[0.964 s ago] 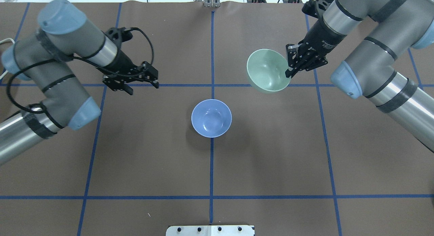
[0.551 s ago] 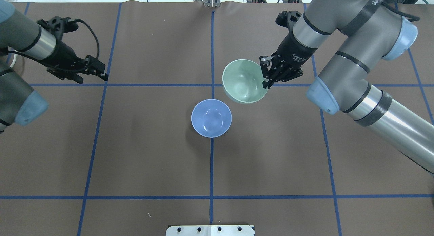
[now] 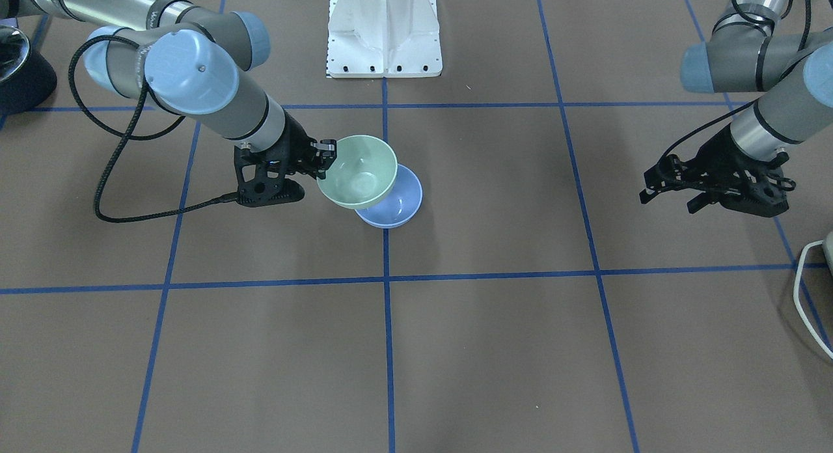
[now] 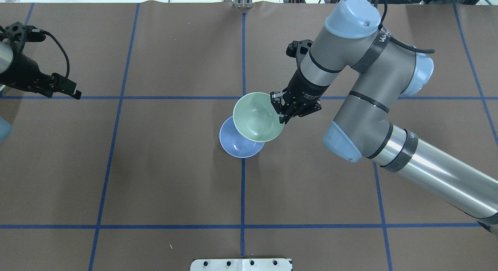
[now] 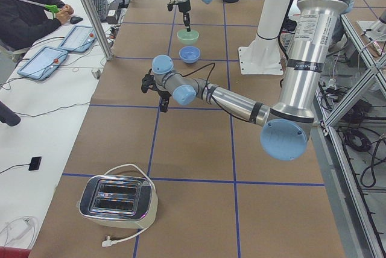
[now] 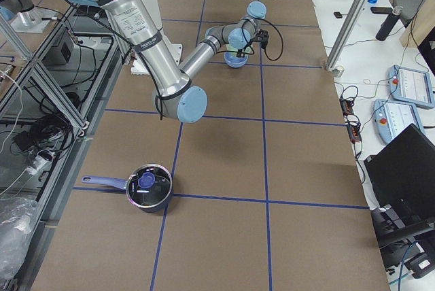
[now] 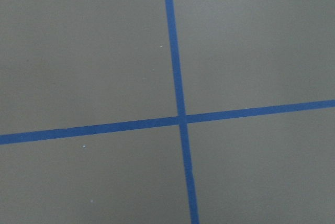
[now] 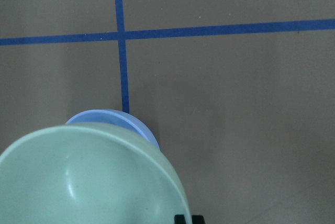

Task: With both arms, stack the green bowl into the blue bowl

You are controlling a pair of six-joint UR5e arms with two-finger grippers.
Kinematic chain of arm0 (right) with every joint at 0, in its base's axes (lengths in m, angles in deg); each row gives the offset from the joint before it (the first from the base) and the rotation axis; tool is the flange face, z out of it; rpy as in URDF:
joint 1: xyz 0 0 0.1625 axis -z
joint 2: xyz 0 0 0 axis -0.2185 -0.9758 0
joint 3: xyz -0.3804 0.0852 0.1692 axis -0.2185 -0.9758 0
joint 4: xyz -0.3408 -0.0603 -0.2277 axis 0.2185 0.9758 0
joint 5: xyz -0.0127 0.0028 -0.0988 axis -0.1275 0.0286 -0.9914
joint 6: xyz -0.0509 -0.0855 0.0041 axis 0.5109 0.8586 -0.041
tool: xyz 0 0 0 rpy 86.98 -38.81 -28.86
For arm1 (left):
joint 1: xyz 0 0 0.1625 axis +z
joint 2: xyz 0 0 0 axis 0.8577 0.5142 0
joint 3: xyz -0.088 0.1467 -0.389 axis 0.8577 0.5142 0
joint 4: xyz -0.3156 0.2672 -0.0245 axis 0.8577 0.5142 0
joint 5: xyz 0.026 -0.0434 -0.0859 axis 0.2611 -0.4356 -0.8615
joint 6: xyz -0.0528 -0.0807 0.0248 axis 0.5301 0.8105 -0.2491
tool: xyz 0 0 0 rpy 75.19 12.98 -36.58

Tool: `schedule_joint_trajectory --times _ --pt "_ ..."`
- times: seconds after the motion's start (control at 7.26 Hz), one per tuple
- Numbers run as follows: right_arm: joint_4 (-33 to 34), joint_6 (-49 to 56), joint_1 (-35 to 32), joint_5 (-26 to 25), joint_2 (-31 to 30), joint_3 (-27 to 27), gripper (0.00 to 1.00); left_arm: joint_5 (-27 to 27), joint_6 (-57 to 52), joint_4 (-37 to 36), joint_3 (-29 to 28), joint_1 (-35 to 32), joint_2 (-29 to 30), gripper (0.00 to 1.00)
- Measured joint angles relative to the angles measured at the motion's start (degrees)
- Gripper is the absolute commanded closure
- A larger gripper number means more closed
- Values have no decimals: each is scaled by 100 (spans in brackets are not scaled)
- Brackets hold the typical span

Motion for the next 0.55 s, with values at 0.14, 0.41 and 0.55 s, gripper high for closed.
schedule_joint_trajectory --times 0.14,0.41,0.55 --pt "16 -44 101 -98 60 -31 100 3 -201 2 116 -65 -206 2" --pt "29 -69 240 -275 153 -163 100 -1 -808 2 318 -331 -694 2" --pt "25 -71 284 -353 218 -276 100 -5 -1111 1 348 -477 -857 2"
